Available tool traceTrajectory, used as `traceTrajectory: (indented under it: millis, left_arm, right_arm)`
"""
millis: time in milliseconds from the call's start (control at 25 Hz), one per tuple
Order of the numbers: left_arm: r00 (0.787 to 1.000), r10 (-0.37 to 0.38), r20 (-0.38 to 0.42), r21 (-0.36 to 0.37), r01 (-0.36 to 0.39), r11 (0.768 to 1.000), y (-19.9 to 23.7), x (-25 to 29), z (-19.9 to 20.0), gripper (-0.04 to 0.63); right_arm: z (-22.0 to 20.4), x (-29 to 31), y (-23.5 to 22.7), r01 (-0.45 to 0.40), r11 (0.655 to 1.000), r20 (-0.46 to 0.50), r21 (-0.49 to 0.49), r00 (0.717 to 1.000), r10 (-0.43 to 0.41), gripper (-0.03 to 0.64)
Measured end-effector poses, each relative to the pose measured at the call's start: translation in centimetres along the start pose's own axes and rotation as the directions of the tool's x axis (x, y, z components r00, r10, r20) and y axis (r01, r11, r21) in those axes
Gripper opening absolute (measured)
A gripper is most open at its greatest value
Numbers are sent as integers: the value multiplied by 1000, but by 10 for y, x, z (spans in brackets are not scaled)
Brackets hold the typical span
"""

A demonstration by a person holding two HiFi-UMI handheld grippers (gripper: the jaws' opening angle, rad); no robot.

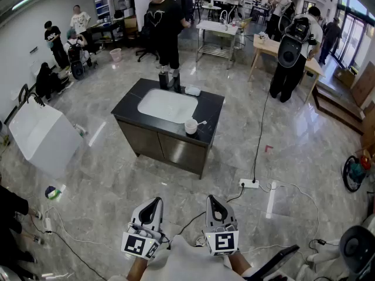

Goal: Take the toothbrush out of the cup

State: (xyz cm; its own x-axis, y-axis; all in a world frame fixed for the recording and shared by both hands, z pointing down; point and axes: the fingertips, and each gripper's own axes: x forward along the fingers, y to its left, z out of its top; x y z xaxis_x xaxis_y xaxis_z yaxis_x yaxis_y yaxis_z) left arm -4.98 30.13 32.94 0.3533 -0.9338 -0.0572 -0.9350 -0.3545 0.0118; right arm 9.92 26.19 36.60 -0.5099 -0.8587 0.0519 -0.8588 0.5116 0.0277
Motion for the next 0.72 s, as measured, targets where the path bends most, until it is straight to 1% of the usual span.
traceTrajectory:
  millis: [80,120,240,320,480,560,680,720]
  left_arm:
    - [1000,-3,4,9,3,1000,-2,1,-1,-5]
    - [1000,-4,6,12,3,1000,-2,1,-2,-5]
    - [1000,0,13,17,0,1000,0,1,-1,-5]
    - [1000,3,15,18,-3,1000,1,0,1,-5]
    - [1000,14,7,28,-14,999,3,-3,-4,-5]
    - [1000,12,-5,51,-12,999,3,-4,-9,-5]
    - [1000,-4,-27,111,7,994,-1,-5,-14,-5]
    - [1000,-8,-30,120,12,993,-3,-5,-15,-5]
  right_arm:
    - [3,1,1,-8,999,40,-35,999,9,5]
    - [4,1,3,-10,999,46,-36,999,12,5]
    - [6,2,7,-17,1000,48,-20,999,17,5]
    - [4,1,8,-19,1000,25,-15,1000,20,5]
    - [1,-1,7,-36,999,8,-39,999,36,5]
    - [3,1,8,-42,998,14,-46,999,43,5]
    - [3,1,10,-51,997,16,-55,998,52,5]
    - [3,1,11,-54,997,16,-57,998,55,5]
